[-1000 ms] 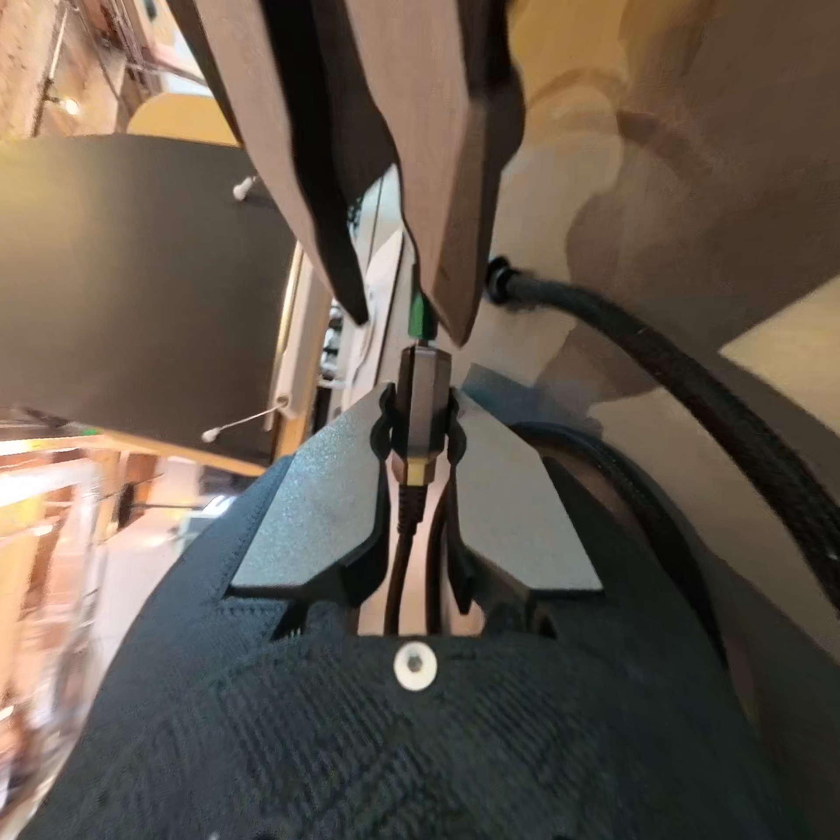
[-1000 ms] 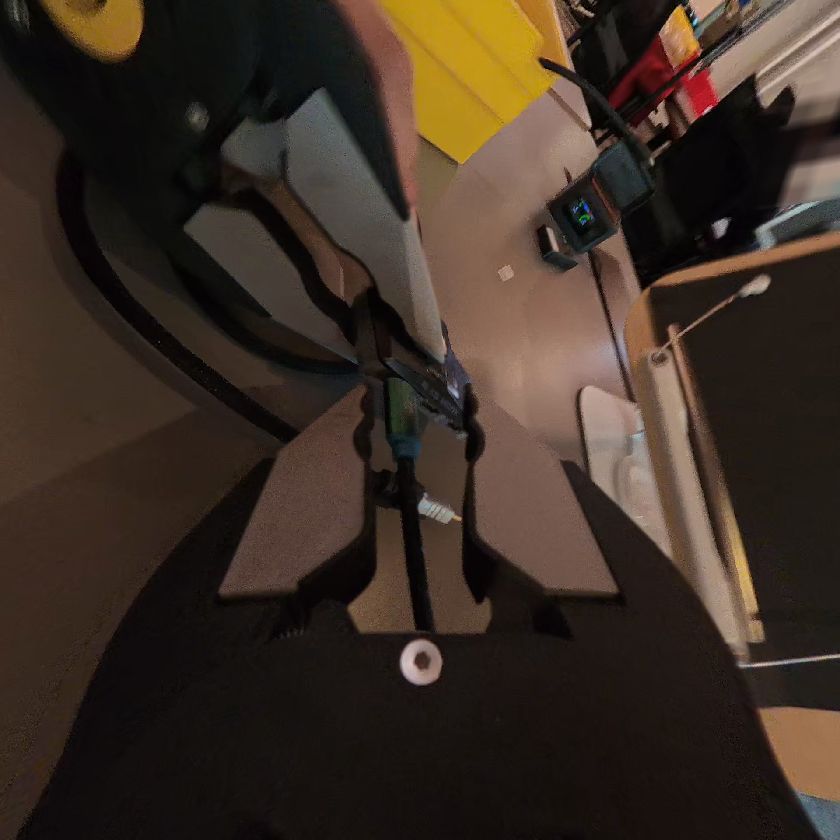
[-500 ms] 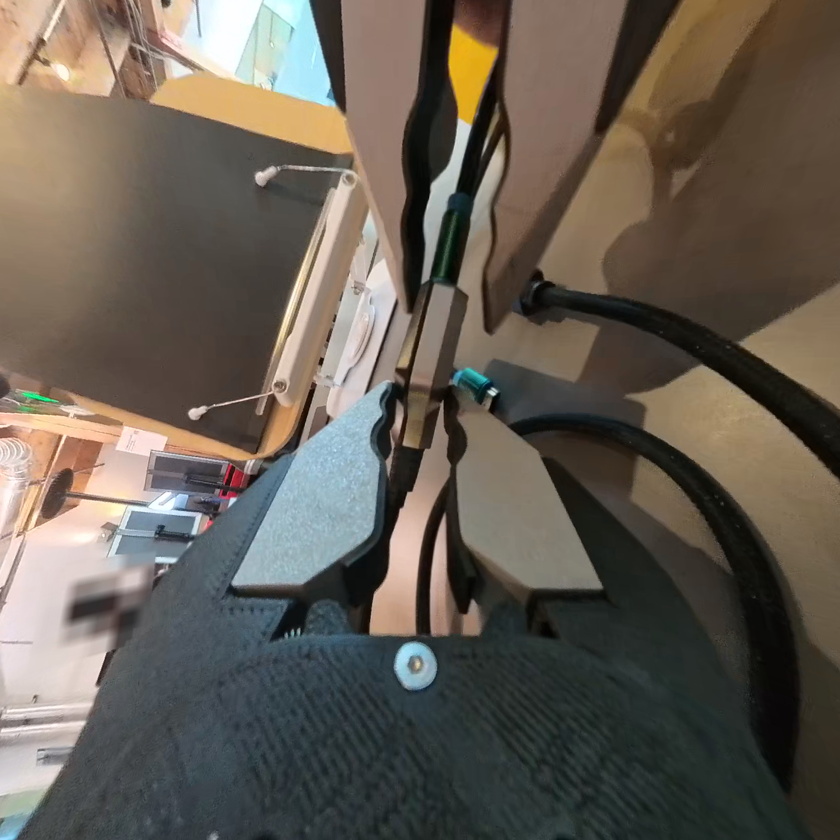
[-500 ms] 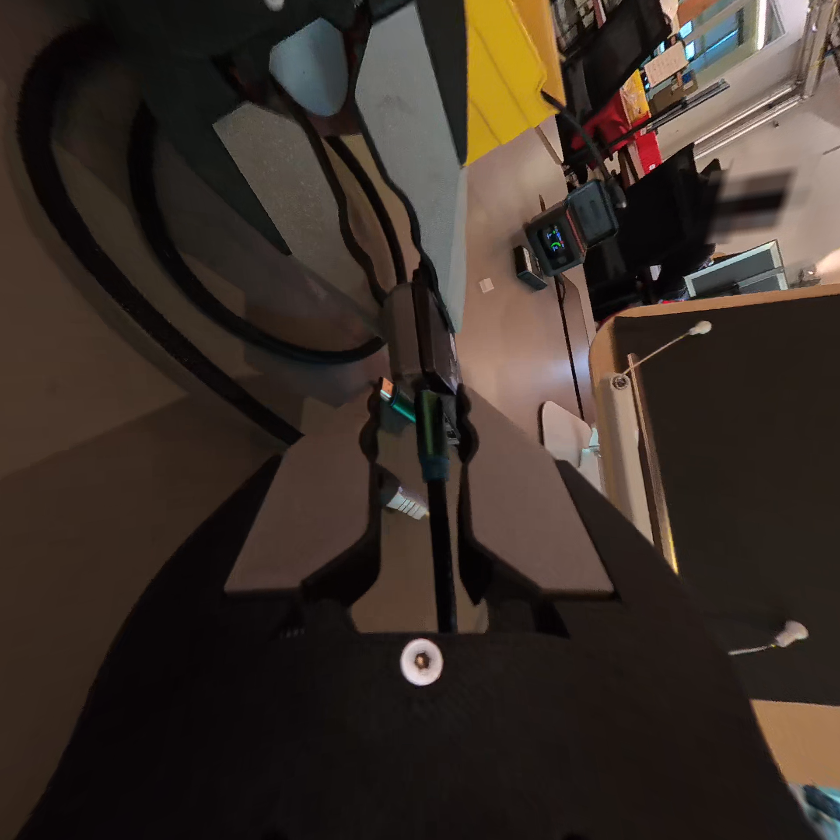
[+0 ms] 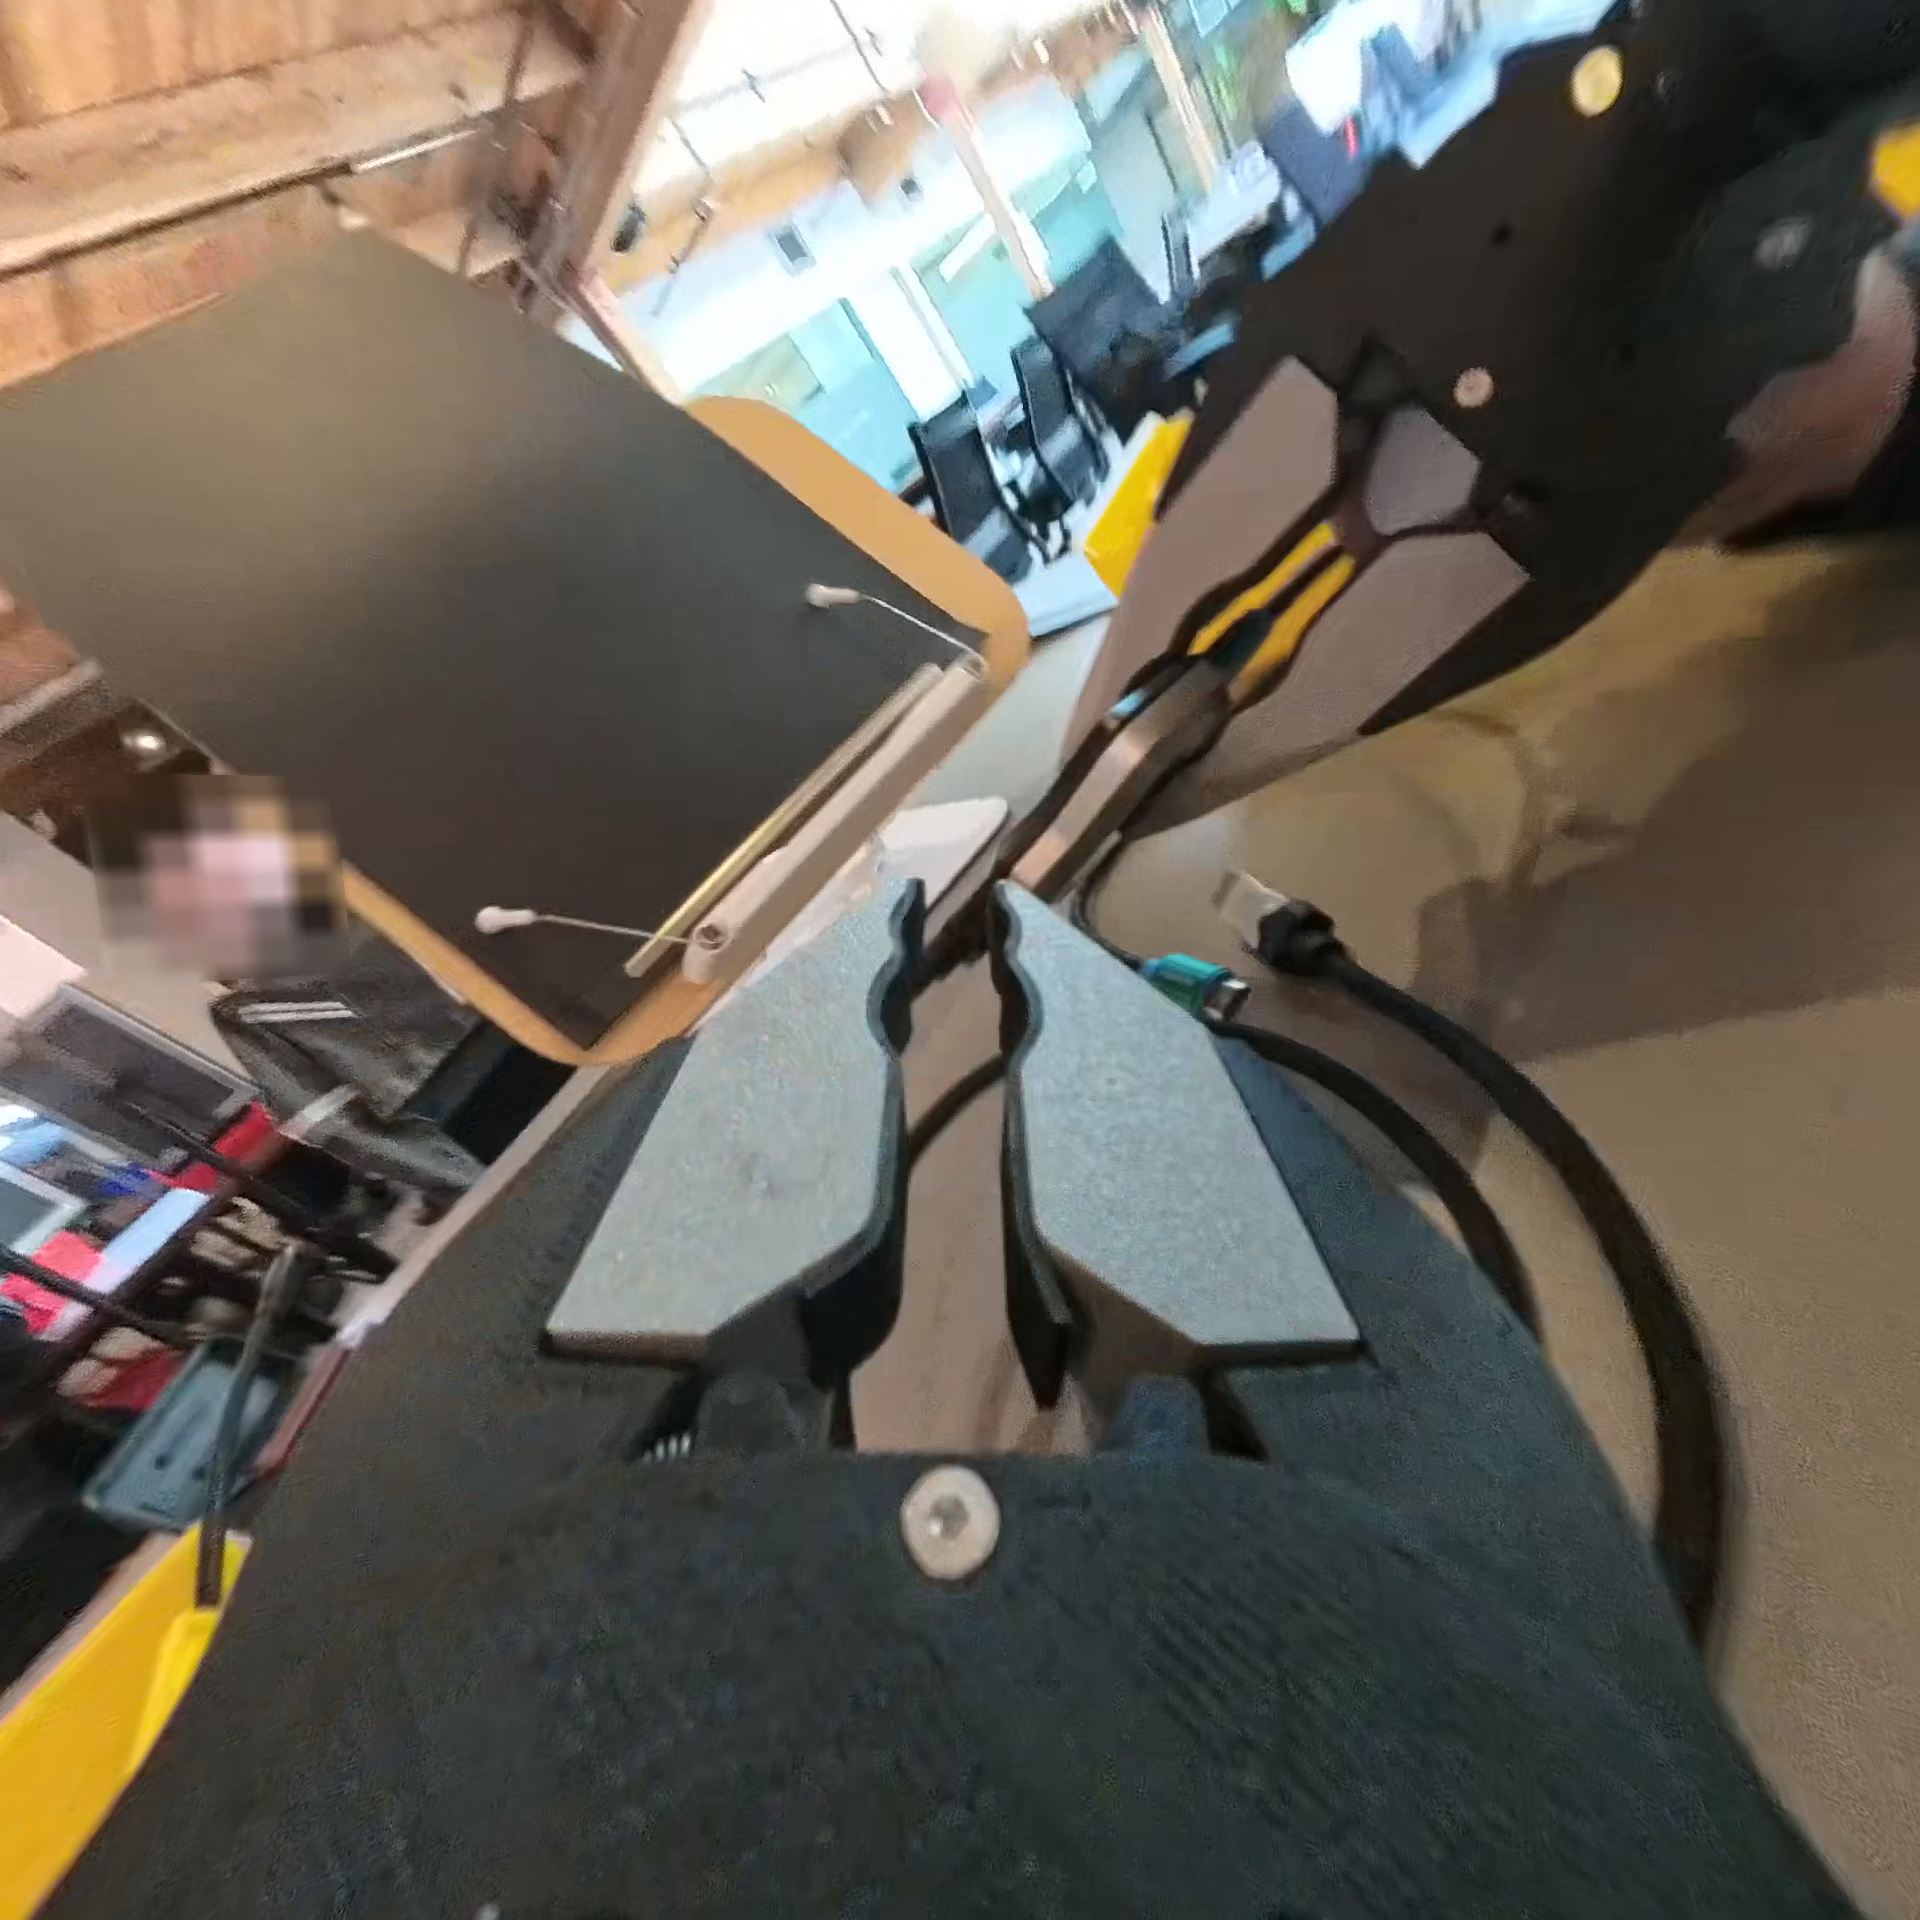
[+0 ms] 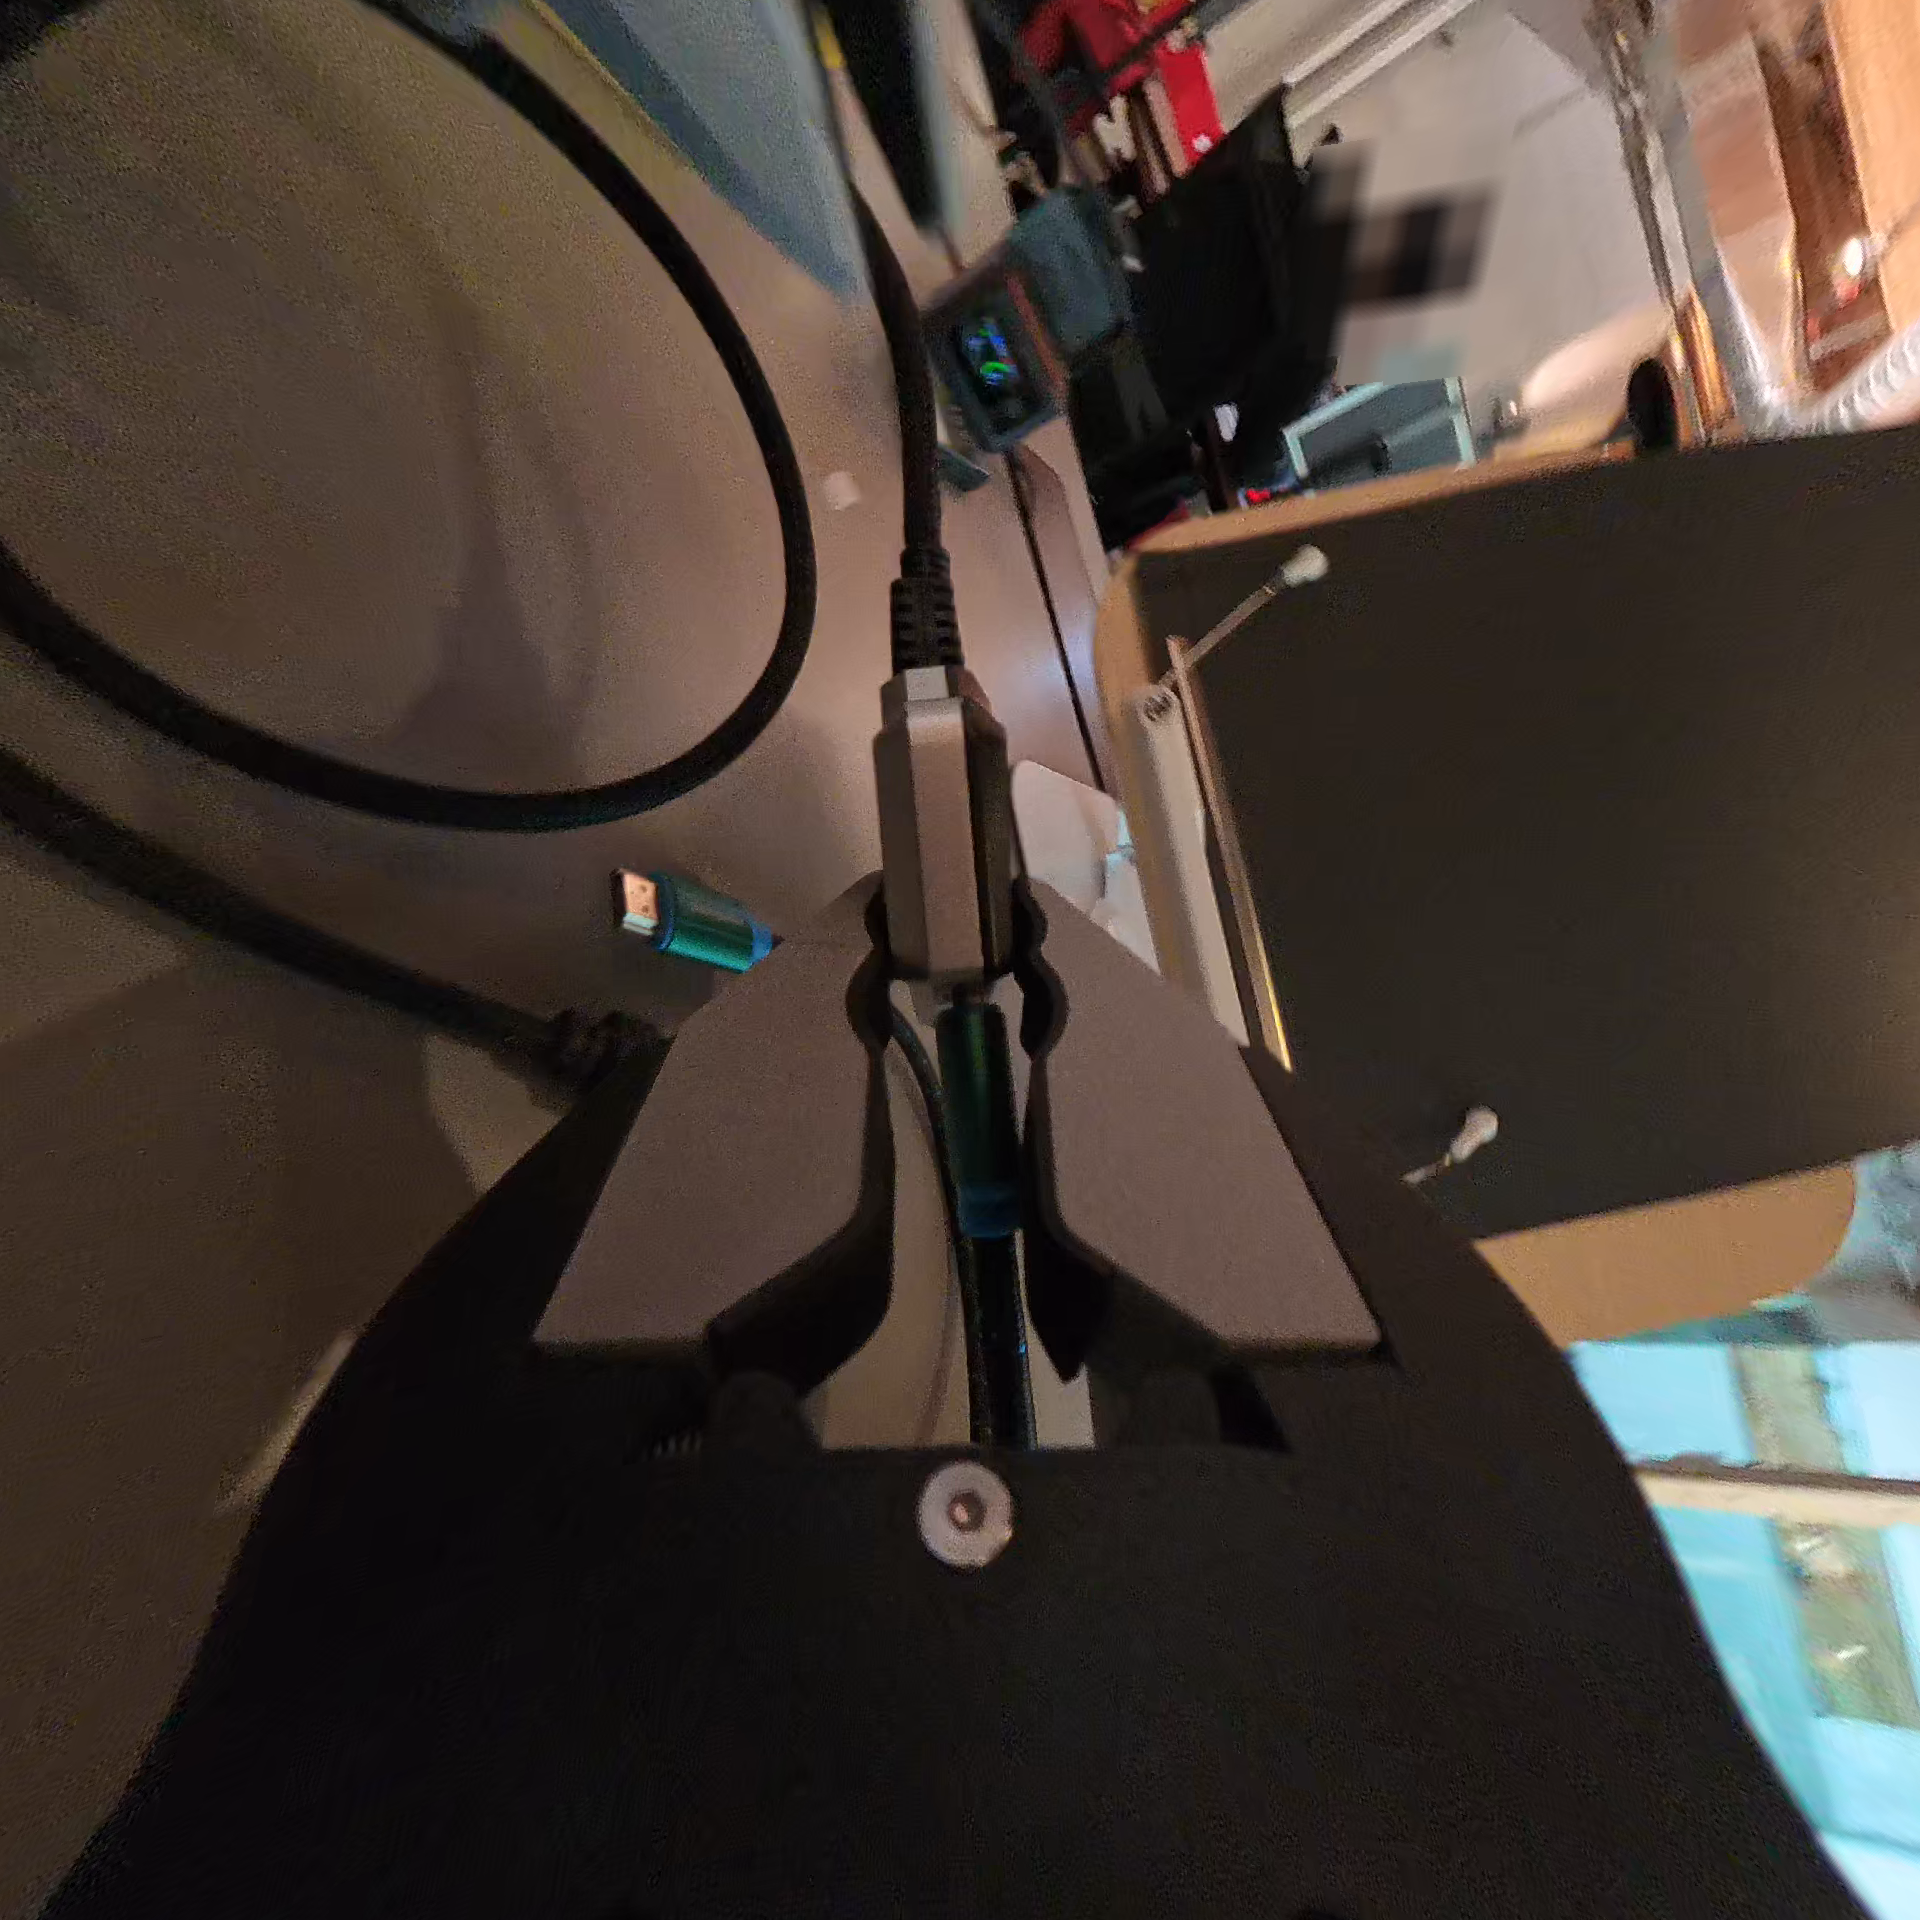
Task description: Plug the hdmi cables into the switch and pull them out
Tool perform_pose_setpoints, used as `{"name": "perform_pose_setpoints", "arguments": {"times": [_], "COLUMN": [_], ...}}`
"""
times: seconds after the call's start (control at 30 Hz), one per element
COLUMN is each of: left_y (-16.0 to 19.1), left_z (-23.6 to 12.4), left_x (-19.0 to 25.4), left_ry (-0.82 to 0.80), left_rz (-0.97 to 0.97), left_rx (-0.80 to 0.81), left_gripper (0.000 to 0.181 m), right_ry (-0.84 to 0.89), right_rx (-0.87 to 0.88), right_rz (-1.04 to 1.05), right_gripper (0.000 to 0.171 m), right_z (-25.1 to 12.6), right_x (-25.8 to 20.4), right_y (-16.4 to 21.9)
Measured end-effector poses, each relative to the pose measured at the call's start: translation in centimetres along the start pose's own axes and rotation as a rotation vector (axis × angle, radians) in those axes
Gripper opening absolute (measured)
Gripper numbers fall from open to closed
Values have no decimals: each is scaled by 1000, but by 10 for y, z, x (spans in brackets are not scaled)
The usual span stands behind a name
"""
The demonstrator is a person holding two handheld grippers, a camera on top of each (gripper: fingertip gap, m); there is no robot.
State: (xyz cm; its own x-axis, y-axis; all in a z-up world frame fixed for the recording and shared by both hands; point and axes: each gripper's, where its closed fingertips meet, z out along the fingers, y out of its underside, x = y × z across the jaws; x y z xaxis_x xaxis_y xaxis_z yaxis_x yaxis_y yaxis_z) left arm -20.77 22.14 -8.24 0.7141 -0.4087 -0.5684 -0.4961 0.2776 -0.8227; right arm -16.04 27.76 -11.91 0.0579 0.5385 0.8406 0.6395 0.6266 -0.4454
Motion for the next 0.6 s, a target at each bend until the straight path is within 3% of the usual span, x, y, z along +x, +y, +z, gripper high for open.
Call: {"name": "perform_pose_setpoints", "arguments": {"times": [0.1,0.23,0.6], "left_y": [-3,28,61], "left_z": [-15,-21,-10], "left_x": [-31,-67,-59], "left_ry": [-69,-234,-242], "left_rz": [-142,-189,-105], "left_rx": [78,-23,-186], "left_gripper": [0,0,0], "right_ry": [28,154,483], "right_rx": [-5,-10,-48], "right_rz": [221,405,459], "right_gripper": [19,19,19], "right_z": [-14,-57,-220], "right_x": [36,119,358], "right_y": [13,19,2]}}
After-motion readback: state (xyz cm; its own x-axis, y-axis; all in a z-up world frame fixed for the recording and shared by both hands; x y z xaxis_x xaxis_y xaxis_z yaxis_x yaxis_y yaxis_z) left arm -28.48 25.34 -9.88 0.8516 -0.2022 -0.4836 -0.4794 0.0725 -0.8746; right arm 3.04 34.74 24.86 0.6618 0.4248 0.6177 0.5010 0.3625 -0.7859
